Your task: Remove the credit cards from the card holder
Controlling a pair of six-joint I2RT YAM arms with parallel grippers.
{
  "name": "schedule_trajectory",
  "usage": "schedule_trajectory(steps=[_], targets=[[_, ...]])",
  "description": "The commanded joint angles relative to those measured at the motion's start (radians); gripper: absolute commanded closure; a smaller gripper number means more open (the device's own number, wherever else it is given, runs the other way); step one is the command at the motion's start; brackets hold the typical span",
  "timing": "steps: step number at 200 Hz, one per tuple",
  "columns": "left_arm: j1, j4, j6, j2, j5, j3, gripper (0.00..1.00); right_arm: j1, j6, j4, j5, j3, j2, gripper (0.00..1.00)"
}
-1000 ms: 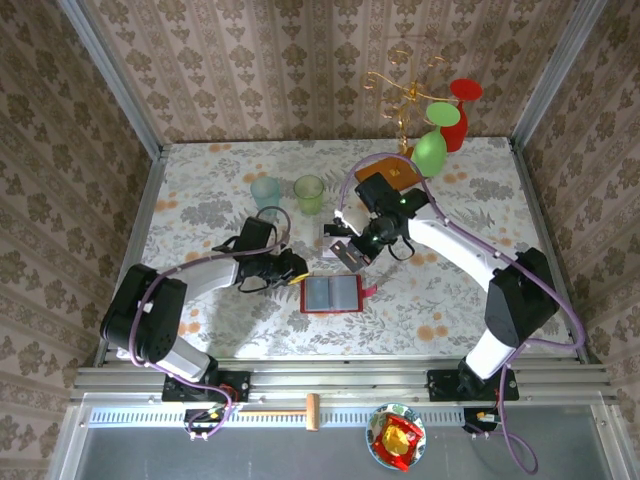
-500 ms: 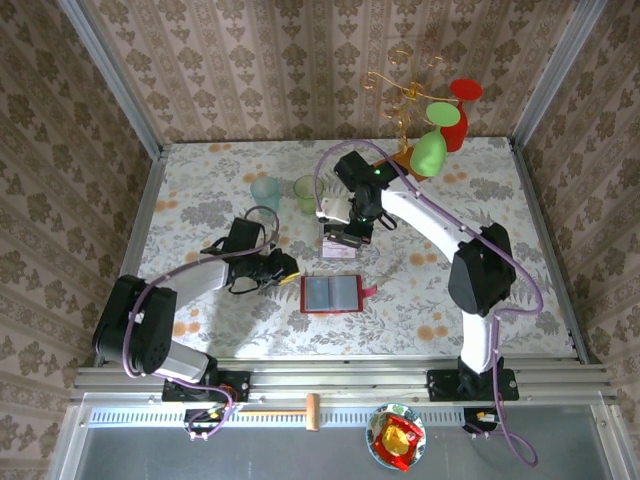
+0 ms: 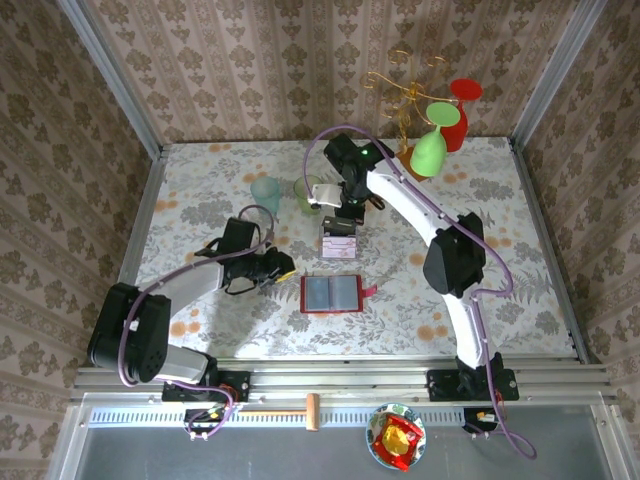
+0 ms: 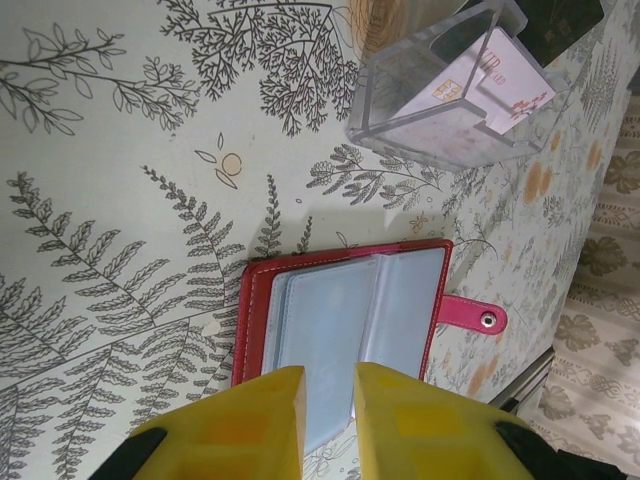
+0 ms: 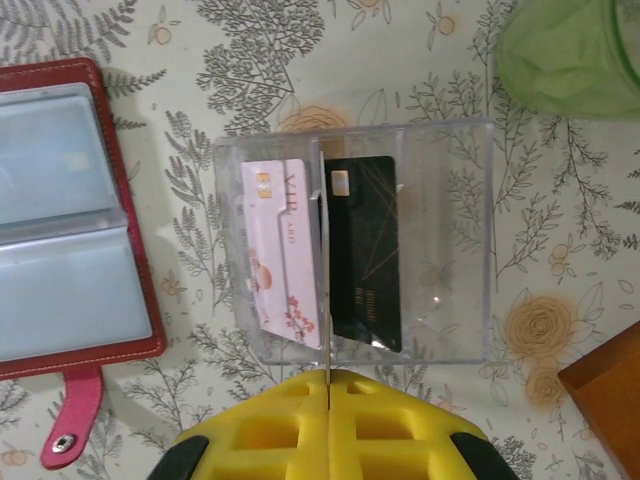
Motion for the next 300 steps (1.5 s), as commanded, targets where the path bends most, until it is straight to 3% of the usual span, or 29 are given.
schedule_trajectory(steps=[1, 49, 113, 173, 199, 255, 300], targets=[[0.012, -0.032, 0.000, -0.026, -0.011, -0.018, 0.79, -0.017, -0.039, -0.081, 0.010, 0.075, 0.056, 1.00], [0.018, -0.040, -0.002, -0.033, -0.010, -0.019, 0.79, -0.039, -0.082, -0.135, -0.015, 0.186, 0.148, 1.00], [0.020, -0.069, -0.004, -0.054, -0.022, -0.027, 0.79, -0.039, -0.090, -0.133, -0.049, 0.195, 0.216, 1.00], [0.021, -0.075, -0.013, -0.089, -0.029, -0.048, 0.79, -0.033, -0.062, -0.110, 0.008, 0.197, 0.215, 0.78], [0.021, -0.074, -0.013, -0.100, -0.028, -0.053, 0.79, -0.035, -0.024, -0.073, 0.037, 0.188, 0.173, 0.75], [0.018, -0.052, -0.002, -0.088, -0.011, -0.048, 0.79, -0.020, 0.098, 0.091, 0.038, -0.023, 0.009, 0.73], [0.003, -0.018, 0.007, -0.050, 0.005, -0.032, 0.79, 0.000, 0.372, 0.292, 0.006, -0.253, -0.148, 0.70]])
